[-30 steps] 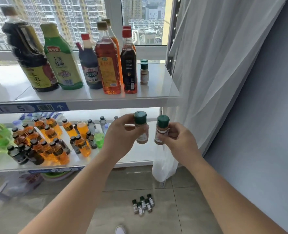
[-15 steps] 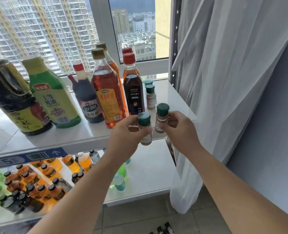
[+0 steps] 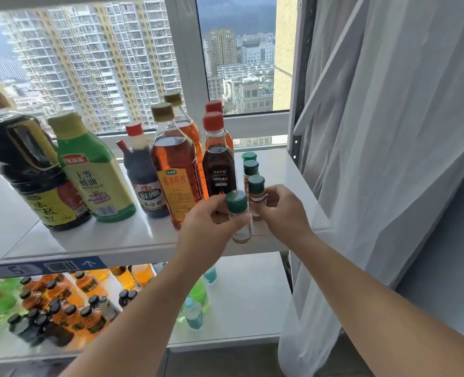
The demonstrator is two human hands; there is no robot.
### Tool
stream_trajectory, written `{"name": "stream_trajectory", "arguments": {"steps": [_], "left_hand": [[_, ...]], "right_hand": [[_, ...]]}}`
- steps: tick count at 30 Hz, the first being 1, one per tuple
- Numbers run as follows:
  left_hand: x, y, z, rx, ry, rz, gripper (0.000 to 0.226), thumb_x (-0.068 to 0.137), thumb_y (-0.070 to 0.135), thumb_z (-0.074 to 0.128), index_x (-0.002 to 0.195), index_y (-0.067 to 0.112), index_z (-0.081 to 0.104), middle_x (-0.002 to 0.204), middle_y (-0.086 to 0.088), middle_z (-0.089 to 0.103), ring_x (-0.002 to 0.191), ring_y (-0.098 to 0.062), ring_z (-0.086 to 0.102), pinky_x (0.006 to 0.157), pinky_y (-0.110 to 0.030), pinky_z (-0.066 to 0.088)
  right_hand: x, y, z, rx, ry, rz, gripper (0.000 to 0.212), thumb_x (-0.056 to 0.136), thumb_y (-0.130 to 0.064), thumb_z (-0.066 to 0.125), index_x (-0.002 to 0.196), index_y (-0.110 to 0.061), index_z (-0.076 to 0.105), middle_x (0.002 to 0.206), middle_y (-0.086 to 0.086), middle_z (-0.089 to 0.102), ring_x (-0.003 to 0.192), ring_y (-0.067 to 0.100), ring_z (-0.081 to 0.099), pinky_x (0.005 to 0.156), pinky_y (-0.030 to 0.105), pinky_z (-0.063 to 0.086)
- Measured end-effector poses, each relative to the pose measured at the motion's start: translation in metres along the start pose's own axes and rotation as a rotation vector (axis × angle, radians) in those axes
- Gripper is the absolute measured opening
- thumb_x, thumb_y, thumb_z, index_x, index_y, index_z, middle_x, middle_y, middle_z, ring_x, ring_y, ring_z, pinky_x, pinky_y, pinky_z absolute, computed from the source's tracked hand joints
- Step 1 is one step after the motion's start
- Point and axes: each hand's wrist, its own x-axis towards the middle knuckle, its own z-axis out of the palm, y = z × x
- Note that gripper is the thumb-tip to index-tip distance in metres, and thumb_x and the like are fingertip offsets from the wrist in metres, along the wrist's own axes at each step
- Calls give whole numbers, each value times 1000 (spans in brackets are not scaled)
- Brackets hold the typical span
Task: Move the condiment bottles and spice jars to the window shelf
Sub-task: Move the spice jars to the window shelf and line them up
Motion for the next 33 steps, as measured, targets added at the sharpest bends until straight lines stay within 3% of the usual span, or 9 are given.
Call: {"name": "stream_trajectory", "arguments": {"steps": [7, 11, 18, 28, 33], "left_hand": [[2, -5, 2, 15, 35, -16, 25, 81, 40, 82, 104, 36, 76, 98, 13, 75, 87, -6, 70, 77, -24, 54], [2, -8, 2, 30, 51, -29, 25, 81, 41, 82, 105, 35, 75, 100, 13, 73, 86, -5, 68, 73, -19, 49], [0, -7, 0, 34, 43, -68, 29, 84, 36, 81, 111, 32, 74, 106, 14, 73, 92, -5, 70, 77, -21, 54], [-3, -10, -2, 23, 39, -84, 31, 82, 38, 83, 112, 35, 74, 107, 17, 73, 91, -2, 70, 76, -20, 53], [-1, -6, 3, 19, 43, -79, 30, 82, 38, 83, 111, 34, 74, 102, 17, 72, 89, -3, 70, 74, -20, 53]], "right_hand": [[22, 0, 5, -27, -24, -19, 40, 87, -39, 79, 116, -16, 63, 106, -2, 70, 94, 16, 66, 78, 28, 51], [29, -1, 7, -34, -42, -17, 40, 88, -37, 79, 116, -16, 61, 109, -1, 69, 95, 16, 66, 76, 25, 50], [39, -6, 14, -46, -50, -5, 41, 92, -31, 77, 124, -14, 58, 111, -4, 63, 99, 16, 61, 66, 12, 39], [52, -8, 14, -91, -71, 40, 45, 91, -35, 76, 125, -14, 55, 119, 4, 68, 98, 18, 61, 65, 18, 41], [45, -6, 6, -132, -58, 48, 57, 91, -35, 76, 136, -11, 51, 127, 6, 64, 103, 16, 58, 83, 28, 47]]}}
